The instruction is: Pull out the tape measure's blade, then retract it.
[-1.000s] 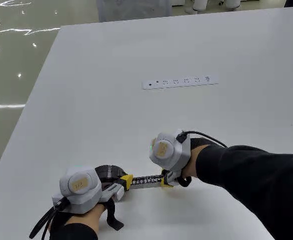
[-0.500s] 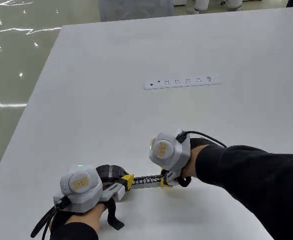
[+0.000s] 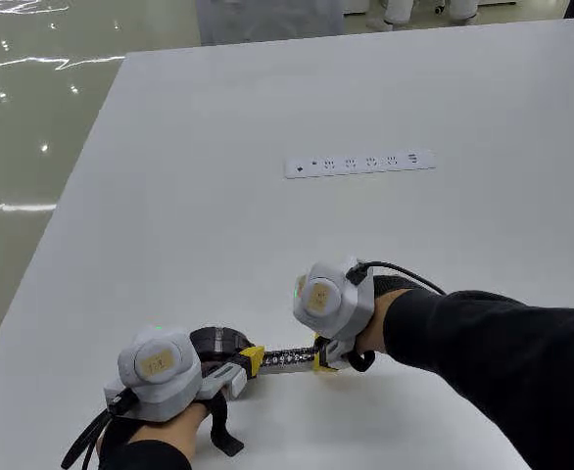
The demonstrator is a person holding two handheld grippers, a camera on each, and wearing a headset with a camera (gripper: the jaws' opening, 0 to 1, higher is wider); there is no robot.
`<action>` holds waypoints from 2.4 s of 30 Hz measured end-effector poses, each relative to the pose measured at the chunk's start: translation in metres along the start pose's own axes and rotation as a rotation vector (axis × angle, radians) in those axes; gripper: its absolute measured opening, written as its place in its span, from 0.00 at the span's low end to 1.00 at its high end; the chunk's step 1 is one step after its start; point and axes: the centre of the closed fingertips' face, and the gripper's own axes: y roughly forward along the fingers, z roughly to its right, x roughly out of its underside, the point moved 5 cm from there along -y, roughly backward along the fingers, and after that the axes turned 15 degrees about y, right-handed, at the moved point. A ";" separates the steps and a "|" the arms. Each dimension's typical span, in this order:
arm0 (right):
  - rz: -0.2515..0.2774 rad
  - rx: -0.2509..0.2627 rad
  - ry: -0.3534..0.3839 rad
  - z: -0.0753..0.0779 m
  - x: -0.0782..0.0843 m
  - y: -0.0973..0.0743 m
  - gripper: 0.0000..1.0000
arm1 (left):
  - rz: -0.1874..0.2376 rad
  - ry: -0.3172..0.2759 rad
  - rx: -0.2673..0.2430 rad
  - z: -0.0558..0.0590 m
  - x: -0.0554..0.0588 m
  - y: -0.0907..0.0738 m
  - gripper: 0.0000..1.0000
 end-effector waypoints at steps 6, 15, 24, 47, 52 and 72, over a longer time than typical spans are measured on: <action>0.001 -0.004 -0.013 -0.001 -0.001 0.000 0.08 | -0.001 -0.001 0.003 0.000 0.000 0.001 0.60; 0.007 -0.010 -0.011 -0.002 -0.003 0.002 0.08 | 0.000 -0.004 0.005 0.000 0.000 0.000 0.61; 0.014 -0.011 0.005 -0.003 -0.006 0.004 0.08 | 0.003 -0.011 0.009 0.000 0.001 0.000 0.60; 0.086 -0.044 0.002 -0.004 -0.010 0.006 0.08 | -0.002 -0.013 0.017 -0.001 0.001 0.000 0.60; 0.102 -0.057 0.019 -0.004 -0.012 0.007 0.08 | -0.002 -0.016 0.018 -0.001 0.001 0.000 0.60; 0.140 -0.070 0.017 -0.007 -0.018 0.012 0.09 | -0.002 -0.018 0.022 -0.001 0.001 -0.001 0.60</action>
